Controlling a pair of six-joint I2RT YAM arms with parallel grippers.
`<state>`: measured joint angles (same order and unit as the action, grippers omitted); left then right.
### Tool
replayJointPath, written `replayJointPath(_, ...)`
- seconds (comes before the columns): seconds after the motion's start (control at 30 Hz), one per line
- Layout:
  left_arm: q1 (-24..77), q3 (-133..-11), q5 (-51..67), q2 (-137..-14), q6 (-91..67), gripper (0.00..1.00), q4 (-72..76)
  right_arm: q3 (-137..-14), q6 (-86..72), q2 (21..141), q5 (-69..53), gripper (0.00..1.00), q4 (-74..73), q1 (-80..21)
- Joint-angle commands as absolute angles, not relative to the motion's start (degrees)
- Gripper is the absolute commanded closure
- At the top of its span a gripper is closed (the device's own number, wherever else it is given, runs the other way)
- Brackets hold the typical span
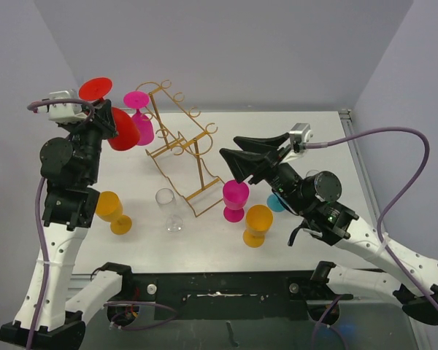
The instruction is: Place the wine glass upside down on the wine glass rack
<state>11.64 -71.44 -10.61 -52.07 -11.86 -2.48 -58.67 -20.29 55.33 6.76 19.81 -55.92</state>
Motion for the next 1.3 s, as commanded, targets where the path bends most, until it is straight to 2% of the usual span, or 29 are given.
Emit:
replayJointPath(0.0, 9.21, -67.46, -13.55, -51.12, -8.62, 1.00, -1.36, -57.17, -18.82, 51.47, 11.25, 0.47, 20.67, -55.77)
replayJointPath(0.17, 3.64, -59.24, -6.80, -49.69, -10.97, 1.00, 4.12, -54.57, -18.63, 48.68, 12.76, 0.47, 20.57, -55.64)
replayJointPath(0.27, 1.33, -53.17, -2.16, -48.47, -10.96, 1.00, 11.74, -53.42, -18.56, 47.20, 13.20, 0.47, 20.54, -55.64)
replayJointPath(0.4, -0.06, -46.70, 9.84, -48.13, -8.12, 1.00, 21.37, -52.08, -18.54, 45.67, 13.34, 0.47, 20.70, -55.52)
replayJointPath(0.53, -0.90, -41.87, 14.70, -48.75, -7.02, 1.00, 30.31, -51.04, -18.37, 44.43, 13.36, 0.47, 21.00, -55.48)
replayJointPath(0.83, -4.29, -41.45, 26.25, -56.23, -7.51, 1.00, 39.48, -49.45, -18.20, 41.91, 13.25, 0.47, 21.90, -55.29)
replayJointPath(1.27, -4.57, -44.00, 30.13, -63.51, -6.81, 1.00, 39.50, -48.81, -18.77, 41.99, 12.67, 0.47, 22.96, -55.14)
